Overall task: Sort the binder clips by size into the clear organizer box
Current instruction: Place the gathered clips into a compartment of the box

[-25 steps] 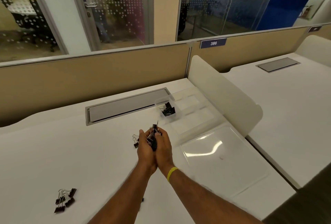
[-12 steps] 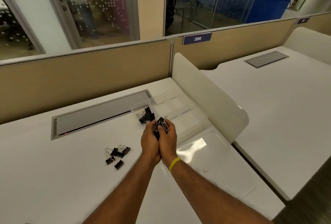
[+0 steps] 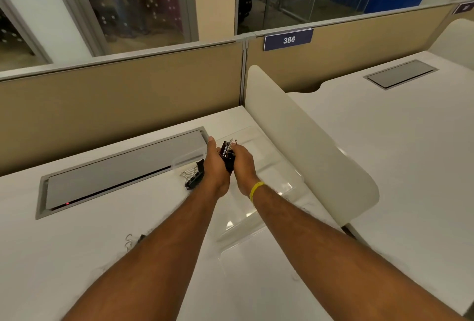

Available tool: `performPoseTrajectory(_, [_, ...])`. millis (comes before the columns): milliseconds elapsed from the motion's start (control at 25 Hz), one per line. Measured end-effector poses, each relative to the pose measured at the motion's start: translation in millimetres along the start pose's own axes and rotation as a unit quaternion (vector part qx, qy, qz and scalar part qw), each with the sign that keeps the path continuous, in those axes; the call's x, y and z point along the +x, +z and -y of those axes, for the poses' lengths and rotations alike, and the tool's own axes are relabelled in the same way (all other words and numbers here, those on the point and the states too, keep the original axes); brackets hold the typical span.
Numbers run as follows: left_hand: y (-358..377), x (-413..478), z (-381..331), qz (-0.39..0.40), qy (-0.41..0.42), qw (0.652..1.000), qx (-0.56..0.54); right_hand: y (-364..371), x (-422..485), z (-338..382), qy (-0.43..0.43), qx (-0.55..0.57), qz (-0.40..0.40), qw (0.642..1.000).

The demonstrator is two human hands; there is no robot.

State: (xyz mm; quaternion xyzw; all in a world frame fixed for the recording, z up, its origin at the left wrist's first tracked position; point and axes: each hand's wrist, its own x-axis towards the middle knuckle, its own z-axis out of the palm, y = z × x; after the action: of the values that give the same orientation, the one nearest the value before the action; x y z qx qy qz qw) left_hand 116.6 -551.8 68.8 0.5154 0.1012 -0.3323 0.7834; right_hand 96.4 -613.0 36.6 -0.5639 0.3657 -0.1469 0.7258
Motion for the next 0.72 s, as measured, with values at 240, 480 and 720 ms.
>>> performPoseTrajectory(240, [-1,24,-1,0.010,0.012,0.993,0.117,-9,27,0,0.009,-0.033,0.039,0.999])
performPoseTrajectory(480, [-16,15,-11,0.003,0.080,0.973,0.215,-21,25,3,-0.068,-0.101,0.027,0.992])
performPoseTrajectory(720, [-45,-17,-13,0.017,0.108,0.955,0.275,-38,-8,3,-0.092,-0.103,0.028,0.990])
